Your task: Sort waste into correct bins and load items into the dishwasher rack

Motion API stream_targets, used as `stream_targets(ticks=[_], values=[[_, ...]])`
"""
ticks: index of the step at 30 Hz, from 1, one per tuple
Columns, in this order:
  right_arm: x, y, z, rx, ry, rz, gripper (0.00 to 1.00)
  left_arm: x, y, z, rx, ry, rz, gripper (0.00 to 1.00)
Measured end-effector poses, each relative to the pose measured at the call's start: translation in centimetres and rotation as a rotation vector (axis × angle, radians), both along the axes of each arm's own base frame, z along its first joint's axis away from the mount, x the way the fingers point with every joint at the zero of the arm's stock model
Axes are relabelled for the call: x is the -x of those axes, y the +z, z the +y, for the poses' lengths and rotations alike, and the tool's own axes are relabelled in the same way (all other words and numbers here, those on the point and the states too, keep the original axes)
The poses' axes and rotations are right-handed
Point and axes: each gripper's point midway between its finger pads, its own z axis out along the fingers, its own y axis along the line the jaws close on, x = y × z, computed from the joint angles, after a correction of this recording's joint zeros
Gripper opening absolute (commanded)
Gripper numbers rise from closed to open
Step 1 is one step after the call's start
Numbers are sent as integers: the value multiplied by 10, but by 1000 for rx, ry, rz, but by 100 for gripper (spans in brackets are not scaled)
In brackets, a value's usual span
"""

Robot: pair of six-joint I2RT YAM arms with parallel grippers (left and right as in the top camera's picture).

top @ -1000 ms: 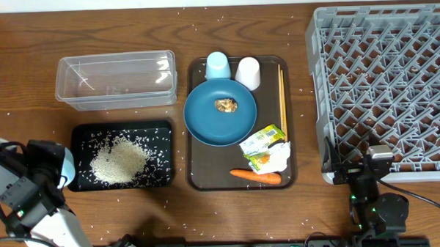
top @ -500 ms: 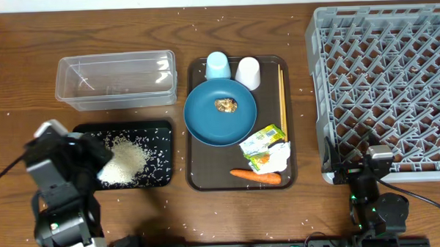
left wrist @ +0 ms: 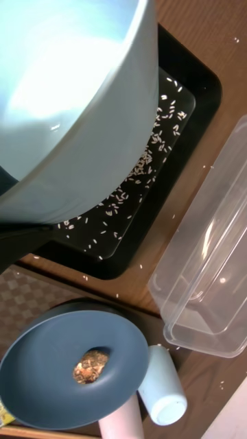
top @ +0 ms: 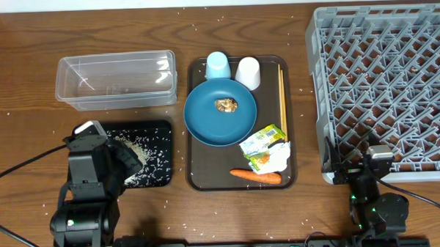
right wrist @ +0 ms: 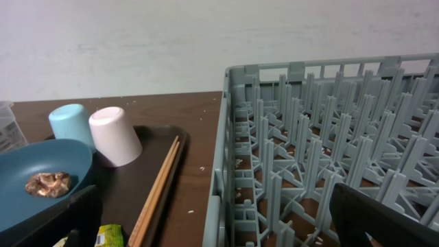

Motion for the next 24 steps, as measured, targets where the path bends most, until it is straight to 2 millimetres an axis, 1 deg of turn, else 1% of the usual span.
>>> stream_targets(ticks=[5, 10, 14, 17, 20, 22, 24], values=[[0, 0, 0, 0, 0, 0, 99, 1, 0, -2, 2, 16, 2, 6], [0, 0, 0, 0, 0, 0, 99, 3, 6, -6, 9, 12, 0, 6], [0, 0, 0, 0, 0, 0, 99, -1, 6, -9, 20, 6, 5, 6], [0, 0, 0, 0, 0, 0, 99, -8, 3, -16, 49, -21, 9, 6], [0, 0, 0, 0, 0, 0, 99, -17, 0, -35, 109, -109, 20, 6], [0, 0, 0, 0, 0, 0, 99, -21, 0, -54, 146, -216, 19, 6], [0, 0, 0, 0, 0, 0, 99, -20, -2, -74, 178, -320, 29, 6]])
